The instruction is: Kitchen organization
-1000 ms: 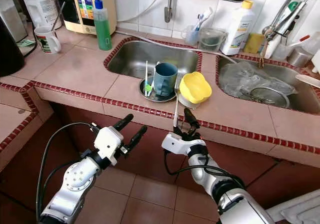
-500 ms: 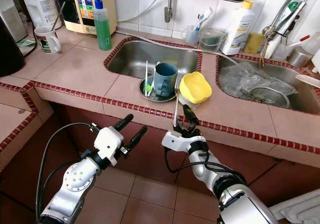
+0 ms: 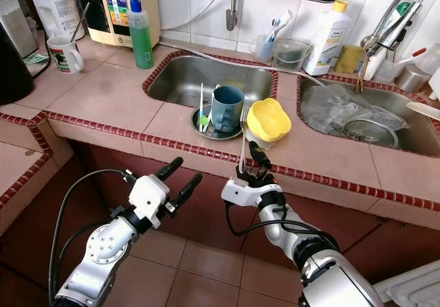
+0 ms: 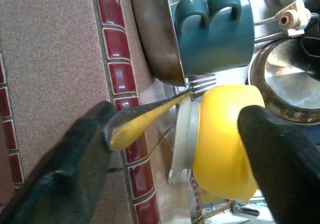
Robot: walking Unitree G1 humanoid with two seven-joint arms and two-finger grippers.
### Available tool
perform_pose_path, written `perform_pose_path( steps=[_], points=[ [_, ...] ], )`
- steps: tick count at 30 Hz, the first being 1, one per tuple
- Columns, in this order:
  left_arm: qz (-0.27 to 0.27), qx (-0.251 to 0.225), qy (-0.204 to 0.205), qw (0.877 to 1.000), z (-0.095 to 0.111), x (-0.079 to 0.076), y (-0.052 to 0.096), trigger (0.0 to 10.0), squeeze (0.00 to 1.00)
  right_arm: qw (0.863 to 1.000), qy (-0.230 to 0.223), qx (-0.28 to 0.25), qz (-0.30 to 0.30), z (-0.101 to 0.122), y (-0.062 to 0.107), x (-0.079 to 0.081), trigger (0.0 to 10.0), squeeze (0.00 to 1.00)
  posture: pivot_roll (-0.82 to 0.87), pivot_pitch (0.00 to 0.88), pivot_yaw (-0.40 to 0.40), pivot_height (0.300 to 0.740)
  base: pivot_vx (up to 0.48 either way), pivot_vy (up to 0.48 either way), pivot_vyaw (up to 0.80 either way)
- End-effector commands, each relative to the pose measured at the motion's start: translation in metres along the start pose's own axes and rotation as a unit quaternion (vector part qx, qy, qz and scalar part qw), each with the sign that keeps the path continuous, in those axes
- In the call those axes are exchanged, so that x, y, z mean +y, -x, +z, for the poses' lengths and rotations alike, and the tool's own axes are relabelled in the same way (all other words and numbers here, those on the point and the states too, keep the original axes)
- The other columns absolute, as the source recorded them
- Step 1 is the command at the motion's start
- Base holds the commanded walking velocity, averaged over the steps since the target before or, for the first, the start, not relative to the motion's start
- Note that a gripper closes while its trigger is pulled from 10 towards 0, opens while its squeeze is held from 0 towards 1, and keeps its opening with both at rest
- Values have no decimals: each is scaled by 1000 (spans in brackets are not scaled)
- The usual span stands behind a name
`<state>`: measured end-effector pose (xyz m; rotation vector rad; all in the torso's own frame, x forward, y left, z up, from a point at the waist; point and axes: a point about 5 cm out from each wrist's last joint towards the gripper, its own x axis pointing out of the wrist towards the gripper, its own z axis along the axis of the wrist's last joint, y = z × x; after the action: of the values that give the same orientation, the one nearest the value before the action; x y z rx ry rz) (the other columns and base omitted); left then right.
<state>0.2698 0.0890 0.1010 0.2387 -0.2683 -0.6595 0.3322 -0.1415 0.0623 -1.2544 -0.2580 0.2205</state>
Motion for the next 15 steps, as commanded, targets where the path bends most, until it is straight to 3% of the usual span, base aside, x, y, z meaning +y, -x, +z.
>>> perform_pose_path(
  steps=[1,15],
  points=[
    [-2,-3,-3,1000,3,-2,-1,10000,0,1000,13,-2,-3,-4,-2,-5,0,0,-14,10,-63,740,0,0,0],
    [1,-1,-3,1000,3,0,-2,10000,0,1000,18,4,-3,-7,-2,-7,0,0,-15,24,-64,740,0,0,0]
  ],
)
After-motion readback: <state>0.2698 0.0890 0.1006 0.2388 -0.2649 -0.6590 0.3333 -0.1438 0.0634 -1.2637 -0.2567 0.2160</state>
